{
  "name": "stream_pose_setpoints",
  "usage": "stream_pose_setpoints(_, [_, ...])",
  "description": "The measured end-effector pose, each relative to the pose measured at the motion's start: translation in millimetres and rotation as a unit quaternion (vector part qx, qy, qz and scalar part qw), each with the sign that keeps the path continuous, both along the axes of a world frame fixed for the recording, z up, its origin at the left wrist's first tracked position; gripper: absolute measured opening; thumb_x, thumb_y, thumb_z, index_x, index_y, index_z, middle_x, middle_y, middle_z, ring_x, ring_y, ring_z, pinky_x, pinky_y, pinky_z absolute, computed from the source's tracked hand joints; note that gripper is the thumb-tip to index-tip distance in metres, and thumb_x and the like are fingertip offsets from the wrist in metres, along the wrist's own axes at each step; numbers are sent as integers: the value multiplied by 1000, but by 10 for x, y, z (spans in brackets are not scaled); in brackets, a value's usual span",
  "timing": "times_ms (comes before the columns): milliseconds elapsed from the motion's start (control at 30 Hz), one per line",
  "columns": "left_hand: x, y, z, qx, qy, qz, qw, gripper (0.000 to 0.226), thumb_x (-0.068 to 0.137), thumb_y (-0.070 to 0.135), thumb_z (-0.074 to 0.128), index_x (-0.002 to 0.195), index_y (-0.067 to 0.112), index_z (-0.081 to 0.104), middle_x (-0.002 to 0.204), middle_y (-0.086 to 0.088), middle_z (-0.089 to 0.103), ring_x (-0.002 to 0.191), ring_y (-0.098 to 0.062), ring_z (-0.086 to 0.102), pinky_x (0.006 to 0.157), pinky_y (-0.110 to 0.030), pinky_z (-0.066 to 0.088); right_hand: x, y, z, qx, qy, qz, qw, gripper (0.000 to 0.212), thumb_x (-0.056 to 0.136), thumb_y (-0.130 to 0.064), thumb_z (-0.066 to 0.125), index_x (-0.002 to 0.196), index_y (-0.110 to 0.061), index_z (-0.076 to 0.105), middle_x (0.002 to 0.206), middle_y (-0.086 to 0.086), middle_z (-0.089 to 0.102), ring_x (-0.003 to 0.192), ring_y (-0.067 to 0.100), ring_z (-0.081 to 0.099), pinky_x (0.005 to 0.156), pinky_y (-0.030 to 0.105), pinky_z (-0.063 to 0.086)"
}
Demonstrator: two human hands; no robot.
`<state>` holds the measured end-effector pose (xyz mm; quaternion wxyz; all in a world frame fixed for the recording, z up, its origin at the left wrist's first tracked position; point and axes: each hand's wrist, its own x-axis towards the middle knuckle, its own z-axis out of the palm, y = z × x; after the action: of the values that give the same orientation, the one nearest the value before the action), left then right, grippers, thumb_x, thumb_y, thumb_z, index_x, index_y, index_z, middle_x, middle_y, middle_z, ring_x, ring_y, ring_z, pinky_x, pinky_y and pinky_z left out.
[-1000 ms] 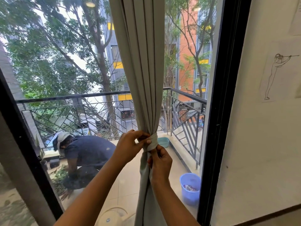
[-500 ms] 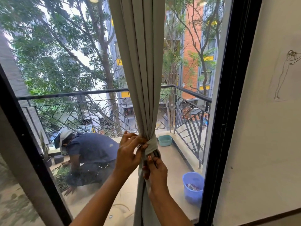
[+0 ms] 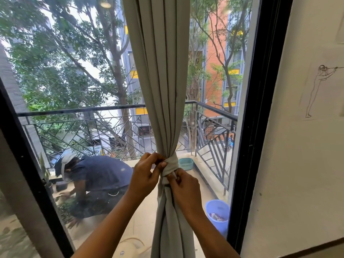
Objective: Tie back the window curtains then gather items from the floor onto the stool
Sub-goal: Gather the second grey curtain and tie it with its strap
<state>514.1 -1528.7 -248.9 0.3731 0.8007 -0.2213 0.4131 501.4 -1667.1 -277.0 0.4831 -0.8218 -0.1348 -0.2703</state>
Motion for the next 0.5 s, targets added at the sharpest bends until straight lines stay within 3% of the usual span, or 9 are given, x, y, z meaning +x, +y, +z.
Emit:
stream_pose_setpoints(100, [-22,-121,-31,-34,-21,23,999,9,87,14,58,88,8,66,83,15,49,81,3,50,72,-3,38,-90,-19,-262,45,-61,6,997,30,90,-47,47,85,-21,61,69,-7,63,62,-2,54,56,2,34])
stream_pose_setpoints(200, [-29,-224,-95,-22,-30,18,999,19,87,23,55,90,11,68,83,13,51,82,-6,51,71,-9,40,-154,-34,-599,105,-48,-4,993,38,88,-52,45,99,-21,65,85,-9,67,76,-13,54,68,0,38])
stream_pose_setpoints(300, [-45,-235,-104,-35,-37,26,998,18,87,25,56,91,13,69,88,25,48,84,-8,53,71,-19,44,-98,-98,-652,18,-150,-35,988,27,91,-41,49,83,-19,62,70,-6,63,69,-9,49,68,-3,34])
stream_pose_setpoints(367, [-43,-189,-119,-40,-46,27,998,16,86,26,58,91,15,70,90,25,48,91,-8,52,77,-19,43,-27,-158,-589,-101,-224,-44,968,29,95,-41,44,78,-20,56,64,-4,61,59,2,50,60,6,36])
stream_pose_setpoints(433, [-18,-107,-130,-39,-39,4,998,14,84,29,61,93,22,69,103,22,47,105,-4,50,88,-14,41,-38,-245,-444,-181,-223,-42,957,28,93,-50,42,76,-28,48,59,-9,57,51,5,49,50,14,34])
stream_pose_setpoints(500, [22,-16,-139,-38,-3,-37,999,13,83,33,63,96,33,63,116,20,50,114,1,50,93,-15,42,-131,-302,-220,-132,-182,-25,974,36,89,-62,42,74,-30,52,59,-10,56,52,5,50,49,17,34])
